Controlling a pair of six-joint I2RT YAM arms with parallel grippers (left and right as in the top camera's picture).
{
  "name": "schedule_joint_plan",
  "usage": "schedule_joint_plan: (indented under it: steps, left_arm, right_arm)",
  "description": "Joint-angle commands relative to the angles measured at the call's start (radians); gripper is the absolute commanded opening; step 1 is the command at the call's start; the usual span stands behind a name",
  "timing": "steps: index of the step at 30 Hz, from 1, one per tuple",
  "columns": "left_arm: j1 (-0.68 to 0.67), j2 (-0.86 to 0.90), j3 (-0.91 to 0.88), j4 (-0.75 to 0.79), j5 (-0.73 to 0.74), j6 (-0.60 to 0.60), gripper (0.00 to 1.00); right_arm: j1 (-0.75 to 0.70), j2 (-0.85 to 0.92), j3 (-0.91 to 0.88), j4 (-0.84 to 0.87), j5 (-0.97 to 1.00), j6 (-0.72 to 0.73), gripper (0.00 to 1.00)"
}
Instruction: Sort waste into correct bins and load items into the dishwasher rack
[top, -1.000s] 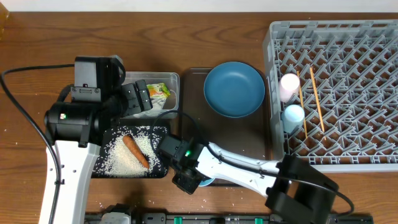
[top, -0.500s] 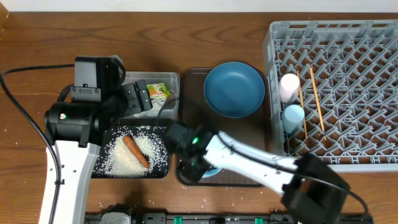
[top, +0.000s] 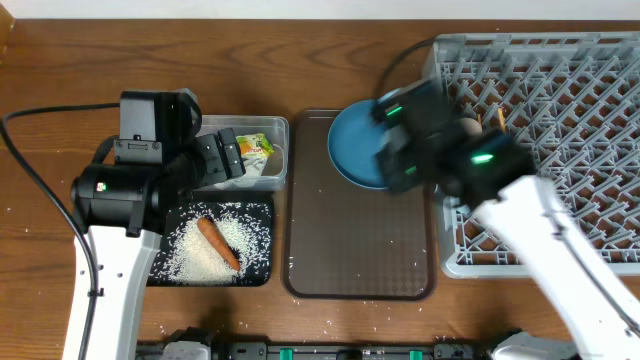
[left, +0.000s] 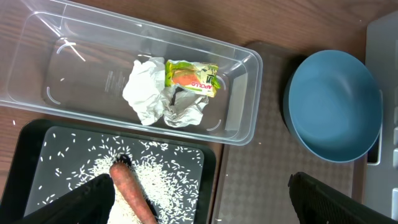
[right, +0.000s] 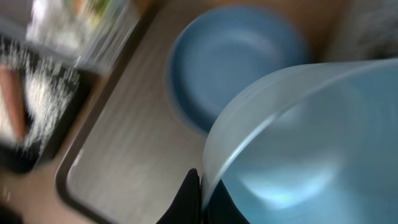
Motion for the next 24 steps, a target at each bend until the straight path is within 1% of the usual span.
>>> schedule_joint_plan:
  steps: [1, 5, 9, 13, 16, 17, 21, 24]
  left_arm:
    - [0.000, -0.001, -0.005, -0.002, -0.009, 0.002, 0.92]
    - [0.000, -0.001, -0.005, -0.002, -0.009, 0.002, 0.92]
    - [0.000, -0.001, -0.005, -0.002, -0.009, 0.002, 0.92]
    - [0.000, -0.001, -0.005, -0.002, -0.009, 0.002, 0.92]
    - [0.000, -0.001, -0.005, -0.002, -0.009, 0.002, 0.92]
    - [0.000, -0.001, -0.005, -0.002, -0.009, 0.002, 0.92]
    - [0.000, -0.001, -0.005, -0.002, -0.009, 0.002, 0.92]
    - [0.000, -0.001, -0.005, -0.002, -0.009, 0.002, 0.92]
  right_arm:
    - [-0.159, -0.016, 0.050, 0.015, -0.189, -0.140, 0.01]
    - [-0.403, -0.003, 0.056, 0.091, -0.548, -0.239, 0.01]
    - [-0.641, 0.040, 0.056, 0.194, -0.910, -0.261, 0.01]
    - [-0.805, 0.140, 0.056, 0.305, -1.242, -0.260, 0.01]
    - [-0.873, 0.248, 0.056, 0.423, -1.491, -0.255, 0.01]
    - [-0.885, 0.285, 0.057, 0.465, -1.520, -0.215, 0.01]
    - [-0.904, 0.436, 0.057, 0.684, -1.521, -0.026, 0.01]
    - [-0.903, 0.525, 0.057, 0.821, -1.521, 0.077, 0.01]
